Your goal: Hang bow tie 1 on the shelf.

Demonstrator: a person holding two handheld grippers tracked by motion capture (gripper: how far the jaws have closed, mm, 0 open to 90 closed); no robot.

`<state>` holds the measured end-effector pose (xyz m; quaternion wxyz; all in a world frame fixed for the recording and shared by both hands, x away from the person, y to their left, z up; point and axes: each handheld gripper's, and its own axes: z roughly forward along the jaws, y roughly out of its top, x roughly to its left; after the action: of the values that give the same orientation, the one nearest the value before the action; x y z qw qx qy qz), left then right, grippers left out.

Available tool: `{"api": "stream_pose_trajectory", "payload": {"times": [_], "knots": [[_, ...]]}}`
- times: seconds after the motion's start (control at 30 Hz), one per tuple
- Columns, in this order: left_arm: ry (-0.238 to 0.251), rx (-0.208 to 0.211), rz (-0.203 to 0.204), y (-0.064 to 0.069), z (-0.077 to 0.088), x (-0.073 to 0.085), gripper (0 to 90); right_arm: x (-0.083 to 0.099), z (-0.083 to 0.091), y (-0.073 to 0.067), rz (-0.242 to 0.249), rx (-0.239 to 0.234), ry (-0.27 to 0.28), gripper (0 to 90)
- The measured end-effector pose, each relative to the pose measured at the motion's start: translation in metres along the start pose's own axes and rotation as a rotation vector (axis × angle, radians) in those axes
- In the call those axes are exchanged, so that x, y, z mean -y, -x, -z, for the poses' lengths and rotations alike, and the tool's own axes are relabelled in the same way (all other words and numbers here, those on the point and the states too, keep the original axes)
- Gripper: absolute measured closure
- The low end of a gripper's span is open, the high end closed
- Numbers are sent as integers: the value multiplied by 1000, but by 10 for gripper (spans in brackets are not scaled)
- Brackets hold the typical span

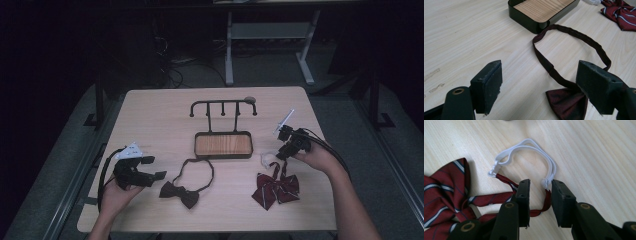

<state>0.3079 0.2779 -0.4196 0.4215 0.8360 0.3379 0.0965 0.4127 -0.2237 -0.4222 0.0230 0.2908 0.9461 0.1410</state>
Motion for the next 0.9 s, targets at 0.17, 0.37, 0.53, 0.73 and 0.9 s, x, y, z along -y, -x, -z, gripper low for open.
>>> {"api": "stream_pose_trajectory", "payload": {"times": [0.17, 0.37, 0.53, 0.73, 0.9], "knots": [[26, 21, 7, 2, 2, -2, 210, 1, -4, 2, -9, 2, -21, 677], [9, 20, 3, 2, 0, -1, 209, 0, -9, 5, -18, 2, -37, 701], [9, 18, -2, 2, 0, -1, 210, -1, -14, 6, -17, 1, -64, 742], [41, 42, 17, 3, 3, -3, 210, -2, -16, 5, -8, 2, -82, 799], [38, 43, 12, 3, 3, -3, 209, -1, -15, 6, -13, 3, -86, 827]]}}
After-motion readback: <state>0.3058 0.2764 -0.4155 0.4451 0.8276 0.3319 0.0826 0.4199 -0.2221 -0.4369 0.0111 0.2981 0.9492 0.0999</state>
